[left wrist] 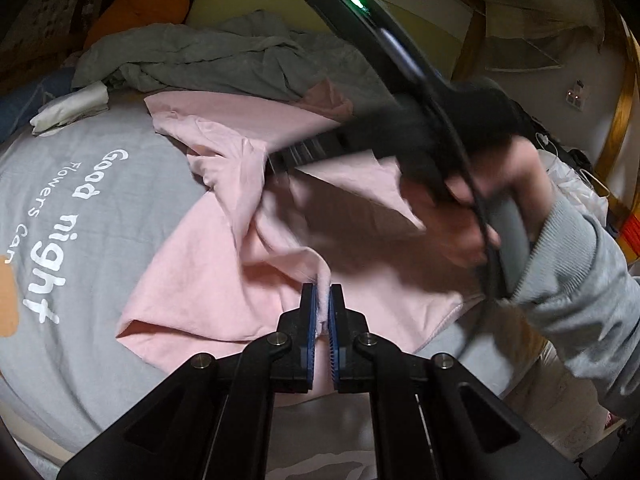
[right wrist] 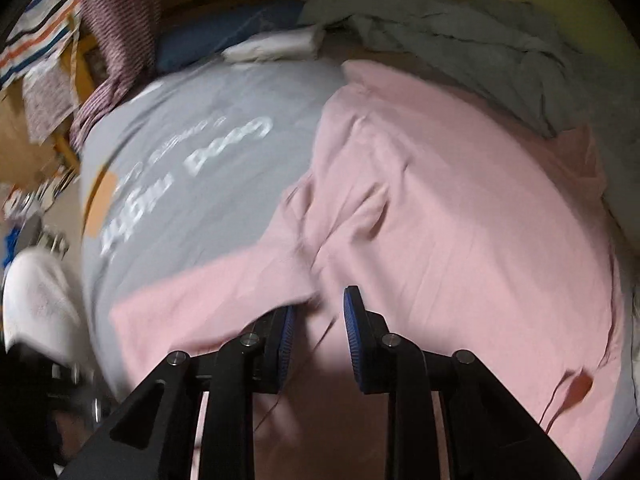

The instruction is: Fold small clothes

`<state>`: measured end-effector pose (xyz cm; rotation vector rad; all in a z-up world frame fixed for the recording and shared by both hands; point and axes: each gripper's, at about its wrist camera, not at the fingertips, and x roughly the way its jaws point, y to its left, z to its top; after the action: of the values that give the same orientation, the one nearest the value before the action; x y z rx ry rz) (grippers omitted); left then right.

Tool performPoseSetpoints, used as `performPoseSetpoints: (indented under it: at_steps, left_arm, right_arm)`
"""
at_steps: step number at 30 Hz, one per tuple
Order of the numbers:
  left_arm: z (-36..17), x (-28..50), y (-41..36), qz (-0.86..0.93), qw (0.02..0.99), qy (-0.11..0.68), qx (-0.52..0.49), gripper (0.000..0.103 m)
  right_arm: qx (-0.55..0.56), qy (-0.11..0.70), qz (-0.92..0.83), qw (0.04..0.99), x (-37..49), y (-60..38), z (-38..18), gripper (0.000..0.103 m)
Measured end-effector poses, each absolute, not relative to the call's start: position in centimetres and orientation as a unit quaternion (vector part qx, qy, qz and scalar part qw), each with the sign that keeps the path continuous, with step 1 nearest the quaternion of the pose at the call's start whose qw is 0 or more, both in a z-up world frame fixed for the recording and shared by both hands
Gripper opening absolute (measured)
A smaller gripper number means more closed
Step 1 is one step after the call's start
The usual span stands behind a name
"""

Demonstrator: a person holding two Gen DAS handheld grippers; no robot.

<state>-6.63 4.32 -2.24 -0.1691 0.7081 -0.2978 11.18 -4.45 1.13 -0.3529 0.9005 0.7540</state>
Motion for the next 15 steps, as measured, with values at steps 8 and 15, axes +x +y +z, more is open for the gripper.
performPoseSetpoints:
  at_steps: [8,15]
  left_arm:
    - [-2.9,-6.4,3.4,-0.159,0.913,0.370,-0.071,0.005]
    - [0.1,-7.5,7.0,-0.109,0.940,0.306,-0.101,0.064]
  right_arm:
    - [-0.108,0.427,0.276,0.854,16.0,-7.7,1.9,0.025]
    - [-0.108,0.457,0.277,0.838,15.9,-11.5,0.3,0.025]
